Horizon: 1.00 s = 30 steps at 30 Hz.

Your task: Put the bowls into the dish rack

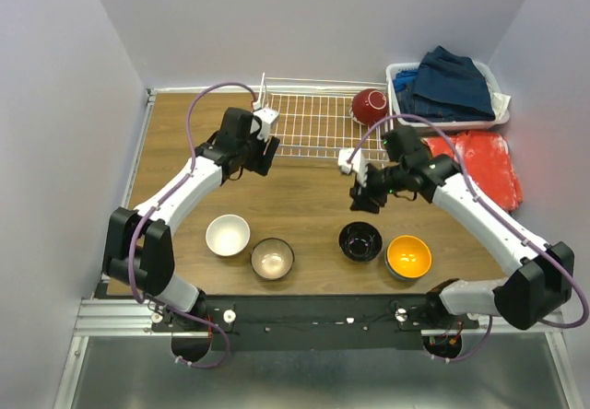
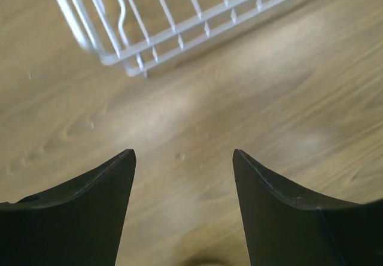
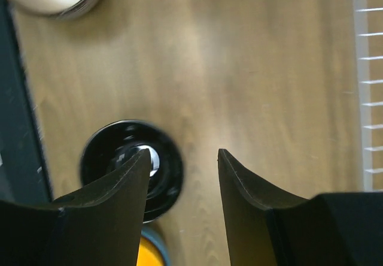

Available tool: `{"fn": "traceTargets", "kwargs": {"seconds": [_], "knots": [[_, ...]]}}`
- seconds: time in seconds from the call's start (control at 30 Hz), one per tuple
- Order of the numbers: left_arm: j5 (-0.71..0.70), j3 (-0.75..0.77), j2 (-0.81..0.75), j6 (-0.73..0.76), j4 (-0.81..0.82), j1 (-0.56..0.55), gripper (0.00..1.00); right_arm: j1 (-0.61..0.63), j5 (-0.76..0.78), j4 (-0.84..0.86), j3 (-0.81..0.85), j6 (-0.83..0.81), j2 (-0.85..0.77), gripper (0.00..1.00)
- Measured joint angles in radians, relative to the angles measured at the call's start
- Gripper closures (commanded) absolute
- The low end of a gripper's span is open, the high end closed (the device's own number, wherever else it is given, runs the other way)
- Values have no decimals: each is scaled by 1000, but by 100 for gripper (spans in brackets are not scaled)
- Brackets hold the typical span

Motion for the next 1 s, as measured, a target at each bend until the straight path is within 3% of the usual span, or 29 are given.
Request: {"fn": "traceTargets", "kwargs": {"seconds": [0.3,0.4,0.57,0.73,1.0], "knots": [[-63,-215,-259,72,-79,21,22,221,89,-50,-125,-59,-72,45],[-68,-262,-344,114,-104,98,22,288,93,-21,-110,-61,-40,46],[-57,-251,-346,141,-196,269,22,462,102,44,-17,-71,86,46],[-41,-213,-352,125,-252,307,22,641,101,88,41,-96,173,46],[-16,-190,-472,94,-274,414,22,740,117,94,126,-172,330,46]]}}
